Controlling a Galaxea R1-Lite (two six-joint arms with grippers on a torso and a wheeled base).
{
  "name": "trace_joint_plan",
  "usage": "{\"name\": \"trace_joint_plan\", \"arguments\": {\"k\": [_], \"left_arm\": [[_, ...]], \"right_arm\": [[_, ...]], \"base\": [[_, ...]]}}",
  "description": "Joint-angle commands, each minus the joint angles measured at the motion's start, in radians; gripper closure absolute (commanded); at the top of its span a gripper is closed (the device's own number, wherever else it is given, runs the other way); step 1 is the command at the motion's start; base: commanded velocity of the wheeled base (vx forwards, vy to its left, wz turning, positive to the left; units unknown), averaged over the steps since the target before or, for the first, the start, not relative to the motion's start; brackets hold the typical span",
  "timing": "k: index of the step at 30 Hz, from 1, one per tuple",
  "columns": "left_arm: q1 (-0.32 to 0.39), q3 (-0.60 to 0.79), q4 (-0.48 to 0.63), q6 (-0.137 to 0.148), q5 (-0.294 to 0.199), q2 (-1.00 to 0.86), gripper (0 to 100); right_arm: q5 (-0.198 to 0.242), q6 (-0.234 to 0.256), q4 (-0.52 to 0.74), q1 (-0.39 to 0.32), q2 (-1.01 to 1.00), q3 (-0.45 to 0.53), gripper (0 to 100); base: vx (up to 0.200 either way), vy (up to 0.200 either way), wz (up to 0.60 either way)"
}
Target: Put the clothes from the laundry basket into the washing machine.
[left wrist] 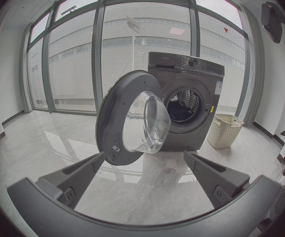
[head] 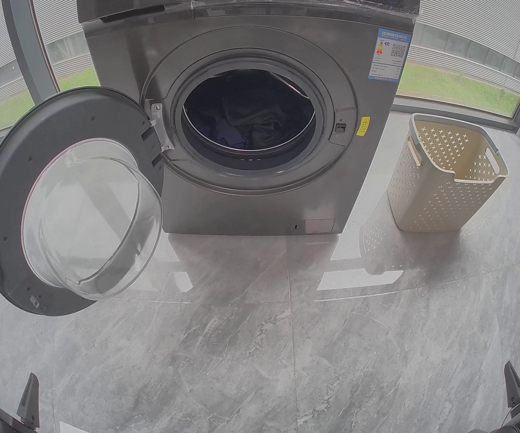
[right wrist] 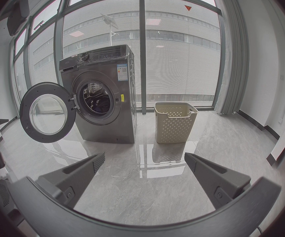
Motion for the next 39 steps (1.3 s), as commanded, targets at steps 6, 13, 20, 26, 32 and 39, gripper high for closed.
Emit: {"name": "trace_joint_plan", "arguments": {"k": [6,13,20,26,32,39], "left_arm": [[0.000,0.018,-0.001,0.000,0.001,-0.010,0],[0.000,0.018,-0.001,0.000,0.000,-0.010,0],[0.000,0.018,-0.001,0.000,0.000,-0.010,0],[0.000,0.018,-0.001,0.000,0.000,-0.010,0],[0.000,0.018,-0.001,0.001,0.000,-0.010,0],[0.000,0.018,-0.001,0.001,0.000,-0.010,0]], "right_arm": [[0.000,0.000,0.000,0.000,0.003,0.010,0],[0.000,0.000,0.000,0.000,0.003,0.010,0],[0.000,0.000,0.000,0.000,0.003,0.010,0],[0.000,0.000,0.000,0.000,0.003,0.010,0],[0.000,0.000,0.000,0.000,0.003,0.010,0],[0.000,0.000,0.000,0.000,0.003,0.010,0]], "base": [[0.000,0.000,0.00],[0.000,0.000,0.00],[0.000,0.000,0.00],[0.000,0.067,0.00],[0.000,0.200,0.00],[0.000,0.200,0.00]]}}
